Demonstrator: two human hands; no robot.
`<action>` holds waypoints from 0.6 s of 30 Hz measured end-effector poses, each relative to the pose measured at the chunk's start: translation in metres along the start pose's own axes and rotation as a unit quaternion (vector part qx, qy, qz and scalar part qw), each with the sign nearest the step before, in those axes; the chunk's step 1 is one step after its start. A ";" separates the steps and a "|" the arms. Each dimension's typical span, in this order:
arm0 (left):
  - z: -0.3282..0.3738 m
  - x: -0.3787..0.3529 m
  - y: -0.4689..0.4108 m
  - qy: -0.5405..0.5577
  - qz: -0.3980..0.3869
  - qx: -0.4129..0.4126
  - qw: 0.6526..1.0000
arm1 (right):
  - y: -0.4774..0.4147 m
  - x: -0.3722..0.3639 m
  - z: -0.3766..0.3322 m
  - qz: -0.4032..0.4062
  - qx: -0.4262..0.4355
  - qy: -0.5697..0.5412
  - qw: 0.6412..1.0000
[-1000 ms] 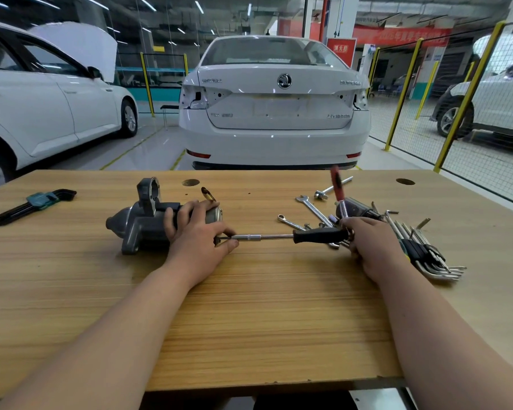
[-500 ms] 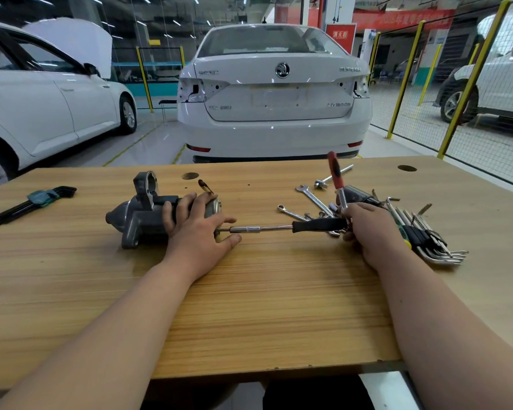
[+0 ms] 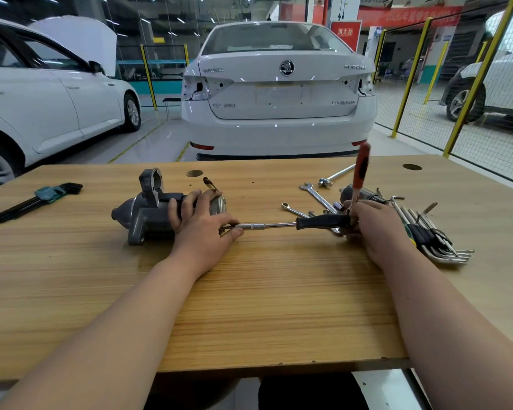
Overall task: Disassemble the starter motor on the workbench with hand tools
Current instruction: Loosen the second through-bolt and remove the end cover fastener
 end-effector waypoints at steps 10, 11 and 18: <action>-0.001 -0.001 0.000 -0.010 0.006 -0.001 1.000 | 0.006 0.000 -0.002 0.023 -0.012 0.108 0.994; -0.002 -0.001 0.000 -0.015 0.002 -0.001 1.000 | 0.006 0.000 -0.002 0.020 -0.010 0.113 0.993; -0.001 -0.002 0.000 -0.025 -0.012 -0.002 1.000 | 0.004 0.000 0.000 0.006 -0.016 0.099 0.995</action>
Point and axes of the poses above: each hand's wrist, its own y-axis away from the middle knuckle, its own x-axis out of the back of the hand, z = x × y, the point moved 2 cm from there along -y, towards the middle knuckle, and after that the axes turned 8 degrees about y, right-handed, at the moved point
